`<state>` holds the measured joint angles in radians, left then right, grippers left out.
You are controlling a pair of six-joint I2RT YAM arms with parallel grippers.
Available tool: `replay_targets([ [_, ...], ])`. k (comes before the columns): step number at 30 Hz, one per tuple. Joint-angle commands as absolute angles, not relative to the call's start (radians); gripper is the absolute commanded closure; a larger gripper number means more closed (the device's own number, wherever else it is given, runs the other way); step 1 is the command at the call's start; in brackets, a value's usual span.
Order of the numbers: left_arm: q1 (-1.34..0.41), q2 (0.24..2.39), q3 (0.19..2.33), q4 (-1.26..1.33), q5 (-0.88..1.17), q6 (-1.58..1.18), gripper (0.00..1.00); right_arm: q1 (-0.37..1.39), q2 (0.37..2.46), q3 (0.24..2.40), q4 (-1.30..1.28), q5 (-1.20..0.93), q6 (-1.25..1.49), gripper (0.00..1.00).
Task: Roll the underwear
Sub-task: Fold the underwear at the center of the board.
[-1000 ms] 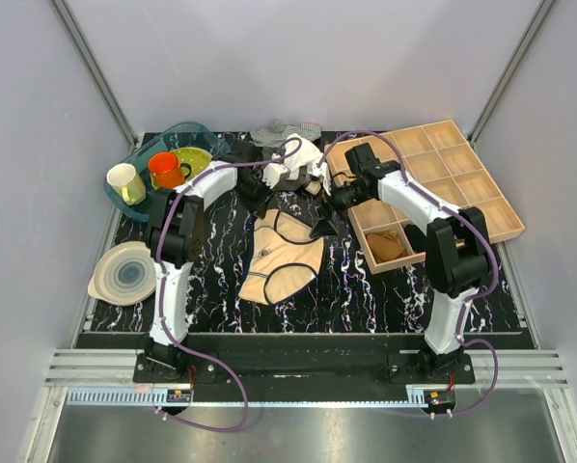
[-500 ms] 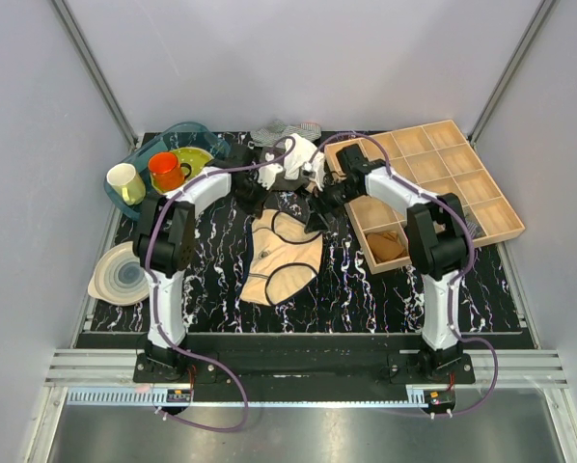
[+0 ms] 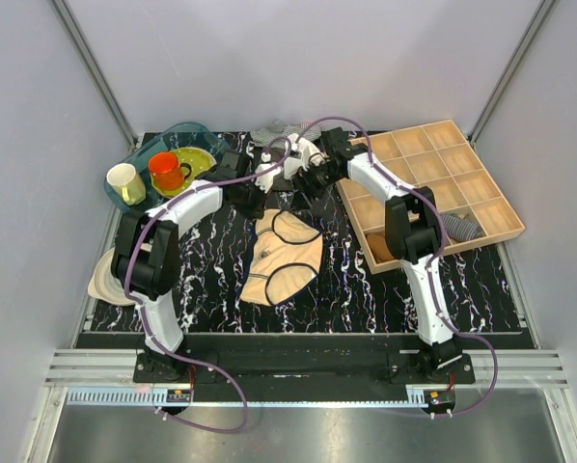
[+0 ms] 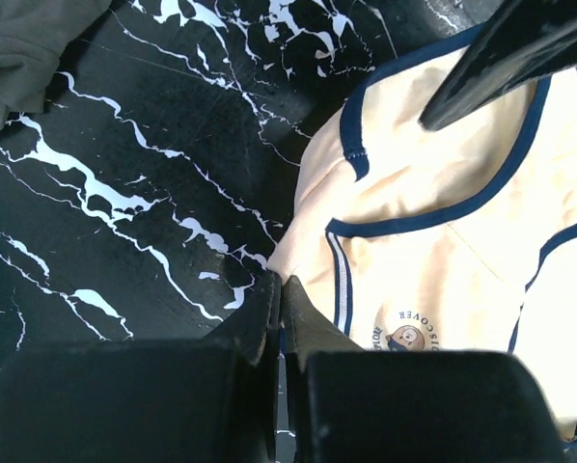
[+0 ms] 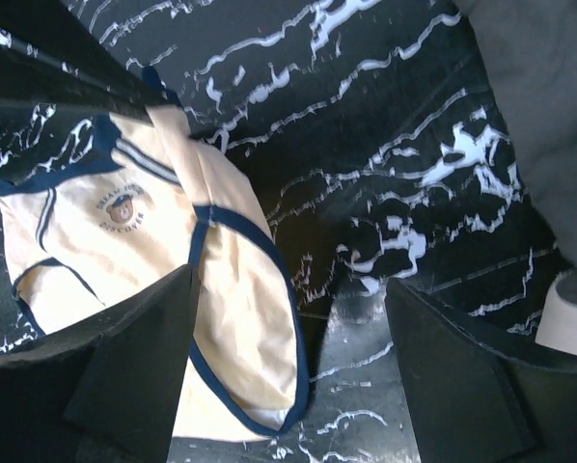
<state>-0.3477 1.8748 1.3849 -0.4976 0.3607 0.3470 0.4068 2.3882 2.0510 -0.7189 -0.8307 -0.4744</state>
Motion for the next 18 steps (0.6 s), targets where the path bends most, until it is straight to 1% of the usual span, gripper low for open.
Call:
replay_targets([
  [1,-0.354,1.793,1.361,-0.439,0.351,0.321,1.00,0.451,2.408,2.167,-0.801,-0.870,-0.497,0.14],
  [10,-0.364,1.718,1.304,-0.437,0.337,0.299,1.00,0.495,2.407,2.163,-0.824,-0.887,-0.523,0.18],
  [13,-0.367,1.694,1.289,-0.440,0.337,0.296,1.00,0.506,2.408,2.174,-0.830,-0.890,-0.523,0.20],
  [18,-0.374,1.661,1.261,-0.445,0.345,0.284,1.00,0.514,2.398,2.178,-0.834,-0.908,-0.517,0.38],
])
